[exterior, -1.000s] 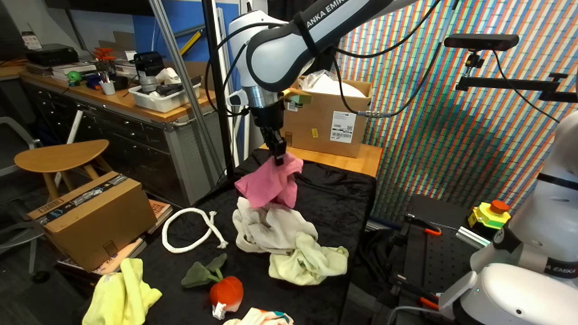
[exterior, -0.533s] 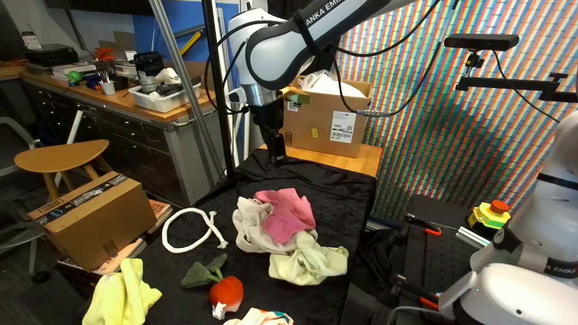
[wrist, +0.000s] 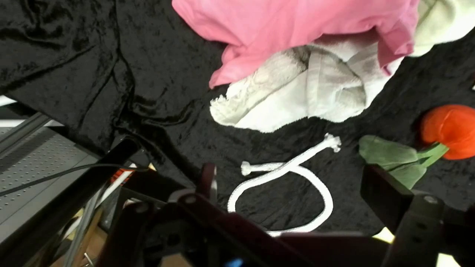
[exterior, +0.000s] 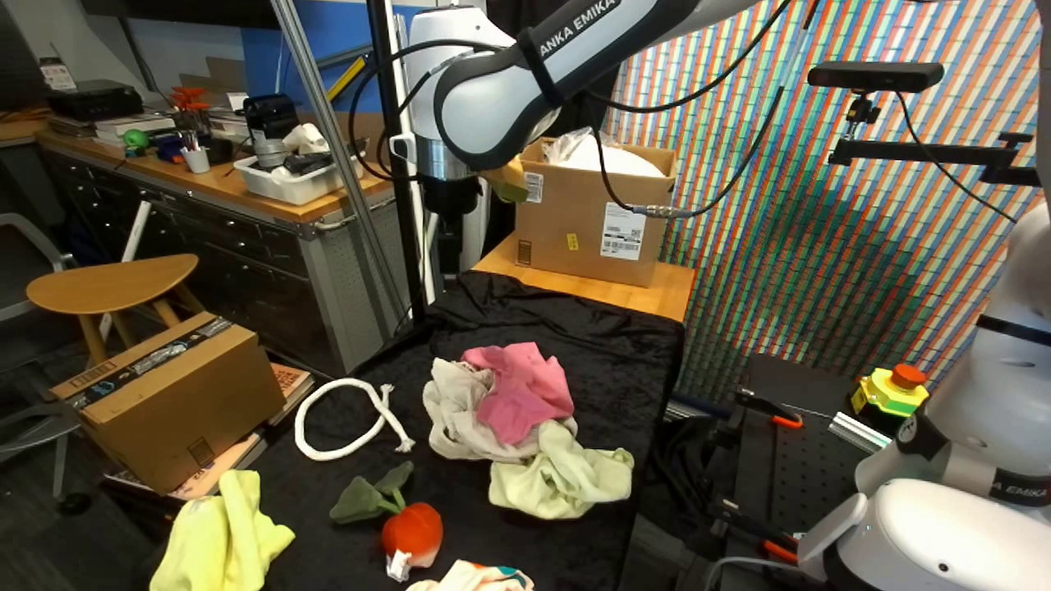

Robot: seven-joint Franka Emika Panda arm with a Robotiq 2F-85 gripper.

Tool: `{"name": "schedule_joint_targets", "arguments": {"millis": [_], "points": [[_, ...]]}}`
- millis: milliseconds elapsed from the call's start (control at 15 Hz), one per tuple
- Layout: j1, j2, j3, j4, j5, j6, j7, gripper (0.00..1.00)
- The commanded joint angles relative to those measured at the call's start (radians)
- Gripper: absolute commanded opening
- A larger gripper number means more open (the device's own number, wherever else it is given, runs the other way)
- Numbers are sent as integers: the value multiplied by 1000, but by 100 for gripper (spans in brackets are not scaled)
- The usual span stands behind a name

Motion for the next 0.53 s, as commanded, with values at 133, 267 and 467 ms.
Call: {"name": "schedule_joint_targets", "arguments": {"millis": [133,267,467], "points": [[87,81,-36,100,-143,28,137,100],[130,105,-45,137,-204,-11,175,100],[176,122,-27,173,-239,-65,192,100]]}}
